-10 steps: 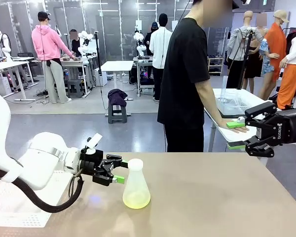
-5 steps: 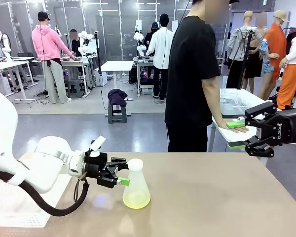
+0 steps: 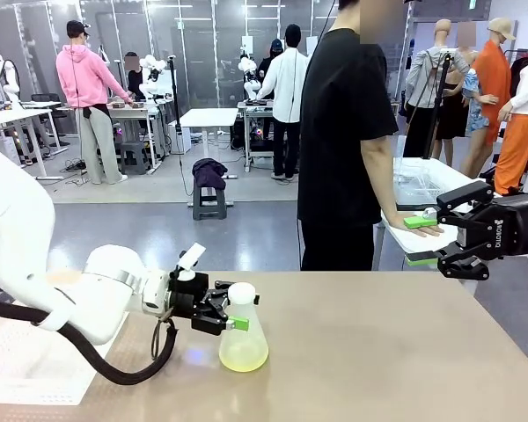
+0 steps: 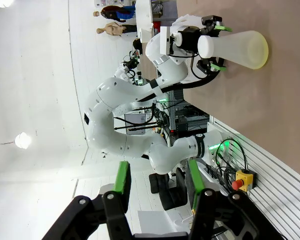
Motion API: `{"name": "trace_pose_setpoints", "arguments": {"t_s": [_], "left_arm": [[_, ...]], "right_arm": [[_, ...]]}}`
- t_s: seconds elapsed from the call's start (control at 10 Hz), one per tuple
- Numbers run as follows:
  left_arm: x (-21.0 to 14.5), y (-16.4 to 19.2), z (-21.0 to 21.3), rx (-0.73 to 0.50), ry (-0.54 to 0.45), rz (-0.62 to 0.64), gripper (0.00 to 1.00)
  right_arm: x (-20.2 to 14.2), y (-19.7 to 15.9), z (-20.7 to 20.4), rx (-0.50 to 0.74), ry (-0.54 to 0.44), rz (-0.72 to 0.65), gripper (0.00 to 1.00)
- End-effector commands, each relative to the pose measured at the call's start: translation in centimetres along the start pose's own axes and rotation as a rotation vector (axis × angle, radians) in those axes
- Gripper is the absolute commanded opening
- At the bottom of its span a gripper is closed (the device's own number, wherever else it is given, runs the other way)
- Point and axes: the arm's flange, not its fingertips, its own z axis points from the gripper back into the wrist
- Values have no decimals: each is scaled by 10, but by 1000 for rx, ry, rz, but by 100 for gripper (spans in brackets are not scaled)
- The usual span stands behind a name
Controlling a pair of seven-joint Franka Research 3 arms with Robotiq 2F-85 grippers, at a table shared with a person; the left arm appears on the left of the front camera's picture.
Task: Prepare the solutions needed for the experiment.
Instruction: When the human places the Big flask in the center of the table, pick up the Big flask and place it in the left Organizing basket.
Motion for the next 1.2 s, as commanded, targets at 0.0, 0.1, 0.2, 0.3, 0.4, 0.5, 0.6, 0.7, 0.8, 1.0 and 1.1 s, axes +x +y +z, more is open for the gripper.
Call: {"name": "trace_pose_setpoints", "arguments": {"t_s": [0.0,0.1,0.2,0.3,0.4,0.5,0.6,0.7,0.8,1.0,1.1], "left_arm": [[-5,10,-12,-6,-35,12,100],[-6,9,-15,-28,-28,-8,100],[-7,6,-13,-28,-40,-30,100],[-7,4,-11,-6,-52,-18,80],[-8,3,-10,2,-44,-11,80],[-8,2,-8,8,-40,-16,60],[-7,0,-6,9,-39,-13,75],[-7,-3,-4,9,-34,-10,40],[-7,-5,-1,17,-29,-7,55],[-7,-5,2,18,-31,-3,35],[-7,-5,3,23,-31,-3,0]], "right_arm": [[-1,1,-2,14,-6,17,57],[-1,1,-2,14,-6,17,57],[-1,1,-2,14,-6,17,57],[-1,1,-2,14,-6,17,57],[-1,1,-2,14,-6,17,57],[-1,1,-2,14,-6,17,57],[-1,1,-2,14,-6,17,57],[-1,1,-2,14,-6,17,57],[-1,1,-2,14,-6,17,57],[-1,1,-2,14,-6,17,57],[-1,1,-2,14,-6,17,57]]}}
